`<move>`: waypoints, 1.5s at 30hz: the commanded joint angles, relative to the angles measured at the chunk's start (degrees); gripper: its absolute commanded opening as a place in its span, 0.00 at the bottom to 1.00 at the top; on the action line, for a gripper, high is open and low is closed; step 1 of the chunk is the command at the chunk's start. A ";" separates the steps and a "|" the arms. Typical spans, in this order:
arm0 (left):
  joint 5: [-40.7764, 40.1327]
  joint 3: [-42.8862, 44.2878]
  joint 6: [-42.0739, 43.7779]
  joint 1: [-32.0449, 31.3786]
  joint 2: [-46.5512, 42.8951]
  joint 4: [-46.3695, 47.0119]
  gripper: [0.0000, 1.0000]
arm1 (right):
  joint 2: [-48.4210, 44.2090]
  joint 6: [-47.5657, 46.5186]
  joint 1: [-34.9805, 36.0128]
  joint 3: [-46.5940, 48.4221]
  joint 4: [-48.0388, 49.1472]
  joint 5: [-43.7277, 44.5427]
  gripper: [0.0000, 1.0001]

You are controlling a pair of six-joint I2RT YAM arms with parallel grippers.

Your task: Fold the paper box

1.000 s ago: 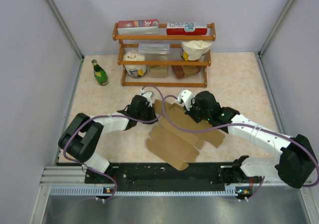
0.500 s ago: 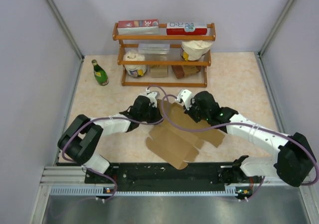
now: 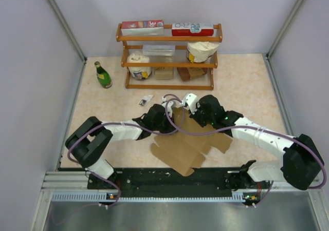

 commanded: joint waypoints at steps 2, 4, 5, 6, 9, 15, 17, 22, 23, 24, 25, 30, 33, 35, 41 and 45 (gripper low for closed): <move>-0.93 1.34 -1.43 -0.94 3.56 3.29 0.00 | 0.06 0.85 0.63 0.08 3.08 0.44 0.00; -1.11 1.25 -1.60 -0.95 4.70 3.81 0.00 | 0.06 0.93 0.63 0.08 3.08 0.35 0.00; -1.28 1.34 -1.69 -0.95 5.06 3.90 0.00 | -0.02 0.93 0.63 0.08 3.16 0.35 0.00; -1.46 1.25 -1.69 -0.95 5.50 4.08 0.00 | 0.06 0.93 0.63 0.08 3.08 0.27 0.00; -1.37 1.08 -1.34 -0.95 6.55 4.87 0.00 | -0.20 1.02 0.63 -0.01 2.99 0.18 0.00; -2.25 1.34 0.94 -0.86 0.33 1.37 0.00 | -0.99 0.58 0.63 -0.01 2.90 1.05 0.00; -2.51 1.87 1.91 -0.77 -3.80 -0.92 0.00 | -1.25 0.23 0.63 -0.01 2.81 1.75 0.00; -5.75 0.21 3.40 -0.07 -17.94 -5.32 0.00 | -2.04 -1.26 0.63 -0.10 3.34 3.34 0.00; -7.94 -1.19 3.84 0.19 -21.62 -4.45 0.00 | -2.31 -1.61 0.63 -0.10 3.43 2.82 0.00; -9.79 -2.77 4.54 0.63 -25.05 -3.58 0.00 | -2.66 -2.22 0.63 -0.19 3.34 2.38 0.00; -11.55 -3.57 5.16 1.77 -28.30 -3.31 0.00 | -2.92 -2.75 0.63 -0.19 3.43 2.03 0.00; -9.64 -1.66 6.13 13.18 -32.30 -4.62 0.08 | -5.73 -6.70 0.63 -0.89 3.08 1.41 0.00; -9.29 3.26 6.48 17.77 -28.09 -6.99 0.08 | -8.19 -12.15 0.63 -2.73 2.90 -1.57 0.00; -9.10 6.42 6.74 19.18 -24.84 -7.87 0.08 | -10.03 -13.74 0.63 -3.70 3.34 -2.02 0.00; -6.39 13.55 3.58 23.40 -14.73 -8.67 0.19 | -13.29 -19.28 0.63 -4.58 1.68 -6.15 0.00; 1.85 15.75 3.40 23.75 -8.58 -8.23 0.21 | -14.35 -21.47 0.81 -4.58 1.32 -6.41 0.00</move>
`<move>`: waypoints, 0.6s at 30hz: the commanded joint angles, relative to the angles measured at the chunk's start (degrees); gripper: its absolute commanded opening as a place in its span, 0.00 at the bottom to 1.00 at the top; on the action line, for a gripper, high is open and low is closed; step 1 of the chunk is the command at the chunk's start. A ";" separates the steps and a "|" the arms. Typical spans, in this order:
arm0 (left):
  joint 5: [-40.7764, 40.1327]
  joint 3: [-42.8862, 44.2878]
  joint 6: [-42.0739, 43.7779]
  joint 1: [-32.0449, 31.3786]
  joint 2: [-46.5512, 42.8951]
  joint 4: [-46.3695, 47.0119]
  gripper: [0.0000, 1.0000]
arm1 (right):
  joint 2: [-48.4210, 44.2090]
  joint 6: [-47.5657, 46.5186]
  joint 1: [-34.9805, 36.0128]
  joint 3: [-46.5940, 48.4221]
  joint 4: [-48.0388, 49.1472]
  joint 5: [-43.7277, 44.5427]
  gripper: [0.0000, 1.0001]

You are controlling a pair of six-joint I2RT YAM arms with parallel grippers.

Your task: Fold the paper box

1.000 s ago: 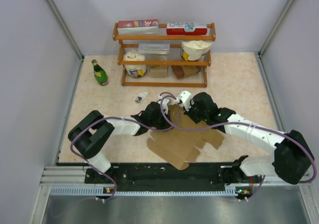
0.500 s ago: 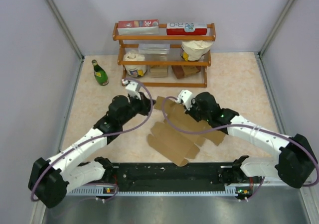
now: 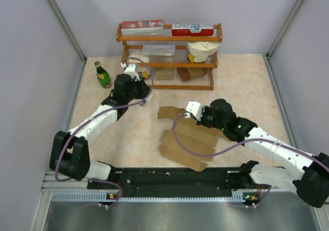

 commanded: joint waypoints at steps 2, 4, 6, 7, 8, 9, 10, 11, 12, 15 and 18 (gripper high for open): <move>15.04 3.17 -1.21 0.47 7.07 2.11 0.32 | -2.31 -6.18 1.13 -0.23 0.56 -2.68 0.00; 20.50 1.42 -1.82 0.47 9.09 6.06 0.37 | -2.66 -7.33 1.57 -0.67 0.90 -2.51 0.00; 24.02 -0.60 -2.61 0.47 10.42 9.31 0.39 | -2.75 -7.51 1.66 -0.50 1.08 -2.42 0.00; 25.43 -1.66 -3.05 0.39 10.77 10.72 0.39 | -2.66 -7.42 1.66 -0.32 1.26 -2.33 0.00; 26.92 -2.54 -3.40 0.39 10.77 11.86 0.39 | -2.57 -7.42 1.66 -0.24 1.26 -2.33 0.00; 27.90 -3.59 -3.58 0.30 10.60 12.92 0.39 | -2.49 -7.33 1.66 -0.15 1.34 -2.15 0.00; 28.69 -4.73 -3.76 0.21 10.16 13.80 0.39 | -2.40 -7.24 1.66 -0.06 1.35 -1.98 0.00; 29.48 -5.96 -3.85 0.12 9.81 14.94 0.39 | -2.05 -7.16 1.66 0.12 1.43 -1.89 0.00; 30.10 -7.11 -3.93 -0.05 9.46 16.17 0.39 | -1.70 -7.07 1.66 0.29 1.43 -1.80 0.00; 33.43 -10.27 -4.28 -0.58 9.10 20.39 0.38 | -0.38 -6.72 1.66 0.64 1.87 -2.24 0.00; 35.37 -12.91 -4.02 -1.63 9.28 23.56 0.35 | 0.68 -6.80 1.84 0.56 3.19 -1.81 0.00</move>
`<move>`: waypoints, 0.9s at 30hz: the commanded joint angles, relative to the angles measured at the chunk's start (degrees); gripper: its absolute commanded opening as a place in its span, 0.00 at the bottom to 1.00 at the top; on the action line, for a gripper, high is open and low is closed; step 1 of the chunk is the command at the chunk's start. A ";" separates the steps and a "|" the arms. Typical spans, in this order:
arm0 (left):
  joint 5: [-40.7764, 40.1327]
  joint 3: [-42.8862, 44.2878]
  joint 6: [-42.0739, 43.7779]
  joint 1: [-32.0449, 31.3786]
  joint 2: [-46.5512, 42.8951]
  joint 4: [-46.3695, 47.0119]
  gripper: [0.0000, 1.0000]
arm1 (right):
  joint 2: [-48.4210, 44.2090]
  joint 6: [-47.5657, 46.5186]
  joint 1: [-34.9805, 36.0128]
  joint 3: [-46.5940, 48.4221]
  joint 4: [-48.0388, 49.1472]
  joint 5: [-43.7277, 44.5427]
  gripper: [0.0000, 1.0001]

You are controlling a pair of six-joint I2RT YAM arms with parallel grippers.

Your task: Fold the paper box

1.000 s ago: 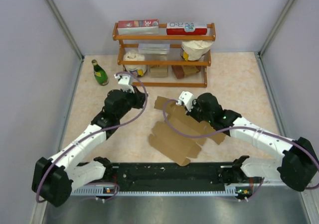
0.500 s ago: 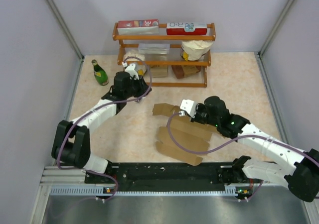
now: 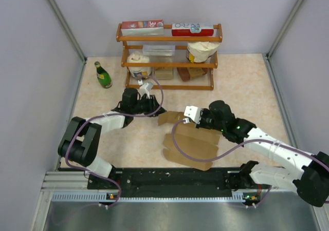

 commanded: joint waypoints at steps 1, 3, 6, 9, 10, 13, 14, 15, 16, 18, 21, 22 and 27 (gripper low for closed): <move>6.33 -3.36 0.02 -1.48 -1.72 10.16 0.34 | 1.81 -0.66 0.83 1.10 4.19 0.08 0.00; 7.82 -5.47 -0.50 -1.75 -1.80 12.53 0.33 | 2.43 -1.01 0.92 0.84 5.51 1.31 0.00; 8.53 -10.12 -1.73 -1.75 -2.59 19.11 0.36 | 3.75 -1.28 1.01 1.10 5.87 0.88 0.00; 9.40 -13.21 -2.70 -1.75 -2.95 24.39 0.40 | 5.07 -1.19 1.18 2.07 5.35 0.79 0.00; 9.84 -13.83 -2.79 -1.83 -2.86 25.63 0.40 | 5.24 -1.19 1.27 2.33 5.17 0.79 0.00; 10.46 -15.67 -2.35 -1.92 -3.12 28.62 0.42 | 5.86 -1.45 1.27 2.60 4.73 0.87 0.00; 10.38 -16.02 -2.26 -1.92 -3.30 29.32 0.43 | 6.04 -1.63 1.27 2.68 4.64 0.87 0.00; 10.46 -16.20 -2.00 -1.92 -3.38 29.77 0.44 | 6.21 -1.63 1.19 2.77 4.38 0.87 0.00; 10.55 -16.29 -1.91 -2.01 -3.39 30.29 0.45 | 6.47 -1.63 1.27 2.86 4.12 0.79 0.00; 11.07 -16.29 -1.74 -2.10 -3.30 31.35 0.48 | 6.83 -1.63 1.27 2.86 3.67 0.70 0.00; 11.52 -16.29 -0.86 -2.62 -3.03 32.23 0.52 | 7.53 -1.54 1.27 2.86 3.67 0.70 0.00; 11.60 -16.21 -0.42 -2.89 -2.86 32.49 0.54 | 7.97 -1.54 1.27 2.95 3.67 0.70 0.00; 12.31 -15.85 1.42 -4.12 -1.54 32.94 0.55 | 9.20 -1.72 1.27 3.48 3.67 0.78 0.00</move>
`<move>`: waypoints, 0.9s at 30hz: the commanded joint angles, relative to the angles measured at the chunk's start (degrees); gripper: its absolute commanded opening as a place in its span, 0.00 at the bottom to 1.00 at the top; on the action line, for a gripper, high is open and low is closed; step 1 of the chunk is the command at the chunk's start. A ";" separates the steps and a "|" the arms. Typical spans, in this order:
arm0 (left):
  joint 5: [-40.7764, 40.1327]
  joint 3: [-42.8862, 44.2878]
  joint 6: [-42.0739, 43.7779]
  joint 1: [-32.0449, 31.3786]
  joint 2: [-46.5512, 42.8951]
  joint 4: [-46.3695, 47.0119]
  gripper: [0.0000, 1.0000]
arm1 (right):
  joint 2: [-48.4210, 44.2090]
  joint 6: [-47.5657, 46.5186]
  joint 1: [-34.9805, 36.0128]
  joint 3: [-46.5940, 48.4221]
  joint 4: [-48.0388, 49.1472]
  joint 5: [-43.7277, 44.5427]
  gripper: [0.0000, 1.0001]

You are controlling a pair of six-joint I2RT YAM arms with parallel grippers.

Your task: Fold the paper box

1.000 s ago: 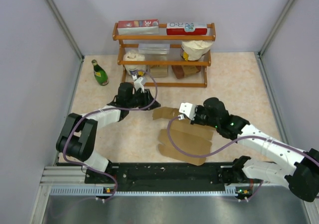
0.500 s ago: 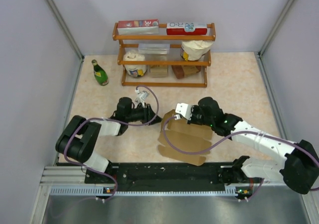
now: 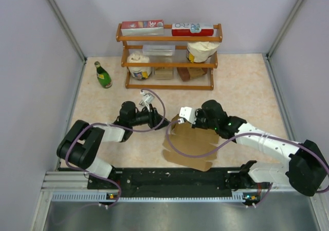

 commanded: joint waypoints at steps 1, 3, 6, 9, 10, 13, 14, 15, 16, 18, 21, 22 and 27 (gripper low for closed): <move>2.08 0.12 2.76 -1.30 0.06 4.54 0.55 | 1.20 -0.86 0.92 3.17 1.47 -0.37 0.00; 2.17 -0.05 3.11 -1.83 0.49 4.81 0.55 | 1.38 -1.04 1.10 3.08 1.38 -0.11 0.00; 1.90 -0.31 3.47 -2.53 0.58 4.98 0.55 | 1.47 -1.30 1.36 2.56 1.82 0.24 0.00; 1.82 -0.31 3.99 -3.23 0.85 4.98 0.55 | 1.90 -1.74 1.80 2.38 1.91 0.77 0.00; 1.73 -0.31 4.25 -3.50 1.02 4.81 0.55 | 2.08 -1.83 1.89 2.38 1.99 1.03 0.00; 1.12 -0.05 5.75 -4.37 1.20 3.14 0.55 | 2.43 -2.53 2.50 2.12 1.82 1.82 0.00; 0.85 -0.05 6.10 -4.55 1.29 2.88 0.55 | 2.69 -2.71 2.77 2.03 1.91 1.82 0.00; 0.67 0.04 6.28 -4.73 1.37 2.96 0.55 | 2.78 -2.89 3.03 1.85 1.91 1.82 0.00; 0.59 0.12 6.19 -4.90 1.38 2.79 0.55 | 2.78 -2.97 3.29 1.76 1.91 3.48 0.00; -0.29 0.39 6.80 -5.34 1.03 1.56 0.56 | 2.87 -2.97 3.56 1.41 1.91 4.11 0.00; -2.13 0.65 8.21 -6.40 0.24 -0.81 0.57 | 2.78 -3.15 4.09 1.06 1.91 5.07 0.00; -2.92 0.65 8.47 -6.66 -0.12 -1.25 0.57 | 2.70 -3.41 4.09 0.80 2.08 5.42 0.00; -5.57 0.04 9.27 -7.89 -2.05 -3.63 0.58 | 1.82 -4.47 4.70 -1.13 4.19 8.32 0.00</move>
